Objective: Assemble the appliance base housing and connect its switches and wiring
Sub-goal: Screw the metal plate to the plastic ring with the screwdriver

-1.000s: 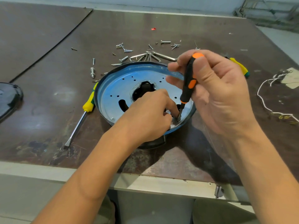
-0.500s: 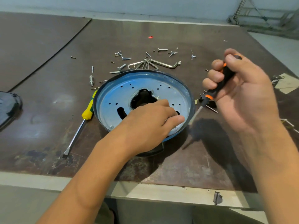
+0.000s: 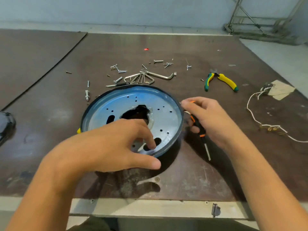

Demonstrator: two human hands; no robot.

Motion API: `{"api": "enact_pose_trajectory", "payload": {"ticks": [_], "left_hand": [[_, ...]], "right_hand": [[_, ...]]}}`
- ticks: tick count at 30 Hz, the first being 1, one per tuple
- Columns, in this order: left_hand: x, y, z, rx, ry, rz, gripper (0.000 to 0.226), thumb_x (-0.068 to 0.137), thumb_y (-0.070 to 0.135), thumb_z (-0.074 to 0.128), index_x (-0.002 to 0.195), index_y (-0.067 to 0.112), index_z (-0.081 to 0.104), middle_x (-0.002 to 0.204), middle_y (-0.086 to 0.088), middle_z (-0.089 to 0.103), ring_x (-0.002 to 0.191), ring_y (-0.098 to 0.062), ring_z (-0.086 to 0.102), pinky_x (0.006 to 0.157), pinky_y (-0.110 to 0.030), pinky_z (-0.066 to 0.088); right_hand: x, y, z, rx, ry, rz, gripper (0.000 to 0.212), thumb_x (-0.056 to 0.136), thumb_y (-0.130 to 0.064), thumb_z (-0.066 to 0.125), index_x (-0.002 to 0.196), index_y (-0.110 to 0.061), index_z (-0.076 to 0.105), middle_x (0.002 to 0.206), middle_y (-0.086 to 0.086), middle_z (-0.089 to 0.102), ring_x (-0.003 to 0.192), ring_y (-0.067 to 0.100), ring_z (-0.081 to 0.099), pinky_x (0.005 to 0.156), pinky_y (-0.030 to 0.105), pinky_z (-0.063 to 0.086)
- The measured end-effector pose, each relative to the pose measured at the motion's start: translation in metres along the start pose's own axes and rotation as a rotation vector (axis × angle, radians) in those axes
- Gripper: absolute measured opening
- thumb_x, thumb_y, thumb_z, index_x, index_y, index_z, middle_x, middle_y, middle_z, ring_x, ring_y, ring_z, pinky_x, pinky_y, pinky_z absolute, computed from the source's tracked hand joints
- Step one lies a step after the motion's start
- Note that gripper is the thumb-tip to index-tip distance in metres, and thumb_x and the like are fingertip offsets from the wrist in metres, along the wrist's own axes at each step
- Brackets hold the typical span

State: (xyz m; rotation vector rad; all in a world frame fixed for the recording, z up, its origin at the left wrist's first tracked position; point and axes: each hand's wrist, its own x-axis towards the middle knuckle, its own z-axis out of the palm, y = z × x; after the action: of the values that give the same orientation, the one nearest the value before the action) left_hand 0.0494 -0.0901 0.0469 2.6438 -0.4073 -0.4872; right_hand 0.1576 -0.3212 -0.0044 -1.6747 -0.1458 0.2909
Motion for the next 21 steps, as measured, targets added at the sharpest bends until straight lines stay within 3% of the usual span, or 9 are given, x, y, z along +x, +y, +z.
{"api": "enact_pose_trajectory", "payload": {"ticks": [2, 4, 6, 10, 13, 15, 17, 19, 21], "left_hand": [[0.009, 0.012, 0.007, -0.010, 0.141, 0.032, 0.078, 0.066, 0.091, 0.045, 0.132, 0.049, 0.049, 0.130, 0.034, 0.043, 0.118, 0.014, 0.042, 0.094, -0.018, 0.043], [0.023, 0.028, 0.020, 0.035, 0.179, 0.018, 0.093, 0.071, 0.086, 0.038, 0.150, 0.040, 0.030, 0.154, 0.021, 0.027, 0.139, 0.002, 0.026, 0.111, -0.025, 0.029], [0.031, 0.037, 0.031, 0.096, 0.145, 0.004, 0.084, 0.085, 0.076, 0.038, 0.155, 0.033, 0.019, 0.162, 0.011, 0.017, 0.146, -0.005, 0.013, 0.116, -0.027, 0.016], [0.017, 0.023, 0.023, 0.115, -0.027, 0.039, 0.043, 0.092, 0.044, 0.055, 0.133, 0.042, 0.042, 0.156, 0.017, 0.020, 0.142, -0.006, 0.019, 0.112, -0.024, 0.018], [0.005, 0.015, 0.006, 0.044, -0.047, -0.010, 0.033, 0.081, 0.069, 0.058, 0.103, 0.044, 0.056, 0.142, 0.026, 0.039, 0.127, 0.001, 0.042, 0.095, -0.017, 0.036], [0.011, 0.020, 0.009, -0.010, 0.104, -0.020, 0.062, 0.072, 0.086, 0.040, 0.114, 0.043, 0.057, 0.127, 0.022, 0.049, 0.114, -0.002, 0.050, 0.091, -0.025, 0.044], [0.024, 0.033, 0.024, 0.010, 0.216, -0.020, 0.086, 0.075, 0.087, 0.023, 0.137, 0.033, 0.047, 0.138, 0.014, 0.046, 0.126, -0.008, 0.043, 0.108, -0.036, 0.038], [0.033, 0.044, 0.042, 0.083, 0.232, -0.048, 0.081, 0.087, 0.078, 0.017, 0.150, 0.030, 0.031, 0.155, 0.007, 0.033, 0.144, -0.012, 0.025, 0.122, -0.047, 0.018], [0.038, 0.044, 0.051, 0.193, 0.243, -0.092, 0.069, 0.096, 0.064, 0.024, 0.154, 0.028, 0.021, 0.163, 0.003, 0.018, 0.151, -0.014, 0.009, 0.123, -0.047, 0.007]], "right_hand": [[-0.002, 0.001, 0.006, -0.151, -0.050, -0.001, 0.028, 0.093, -0.028, 0.069, 0.119, -0.018, 0.063, 0.074, 0.010, 0.064, 0.052, 0.015, 0.055, 0.043, 0.026, 0.040], [-0.003, 0.000, 0.011, -0.235, -0.090, -0.014, 0.031, 0.095, -0.020, 0.064, 0.126, -0.016, 0.061, 0.077, 0.014, 0.067, 0.049, 0.012, 0.056, 0.044, 0.027, 0.042], [-0.002, -0.002, 0.013, -0.236, -0.123, -0.008, 0.028, 0.095, -0.011, 0.059, 0.122, -0.013, 0.063, 0.075, 0.019, 0.066, 0.049, 0.015, 0.055, 0.045, 0.030, 0.042], [-0.006, -0.006, 0.004, -0.200, -0.311, 0.170, 0.029, 0.089, -0.020, 0.067, 0.118, -0.018, 0.062, 0.072, 0.011, 0.065, 0.058, 0.018, 0.058, 0.045, 0.028, 0.042], [-0.010, -0.005, 0.000, -0.176, -0.391, 0.206, 0.030, 0.091, -0.039, 0.069, 0.112, -0.018, 0.065, 0.078, 0.005, 0.065, 0.063, 0.018, 0.060, 0.042, 0.024, 0.038], [-0.010, -0.005, 0.000, -0.166, -0.377, 0.206, 0.031, 0.095, -0.045, 0.062, 0.107, -0.017, 0.068, 0.077, 0.004, 0.065, 0.062, 0.017, 0.059, 0.043, 0.025, 0.039], [-0.010, -0.005, 0.000, -0.155, -0.399, 0.206, 0.031, 0.097, -0.047, 0.060, 0.096, -0.018, 0.069, 0.071, 0.004, 0.063, 0.060, 0.017, 0.058, 0.044, 0.026, 0.041], [-0.010, -0.005, 0.003, -0.143, -0.423, 0.201, 0.030, 0.098, -0.043, 0.058, 0.086, -0.018, 0.068, 0.067, 0.004, 0.061, 0.057, 0.016, 0.057, 0.045, 0.026, 0.042], [-0.009, -0.005, 0.005, -0.186, -0.398, 0.196, 0.027, 0.098, -0.039, 0.056, 0.082, -0.019, 0.063, 0.064, 0.000, 0.061, 0.057, 0.015, 0.057, 0.047, 0.026, 0.041]]}}
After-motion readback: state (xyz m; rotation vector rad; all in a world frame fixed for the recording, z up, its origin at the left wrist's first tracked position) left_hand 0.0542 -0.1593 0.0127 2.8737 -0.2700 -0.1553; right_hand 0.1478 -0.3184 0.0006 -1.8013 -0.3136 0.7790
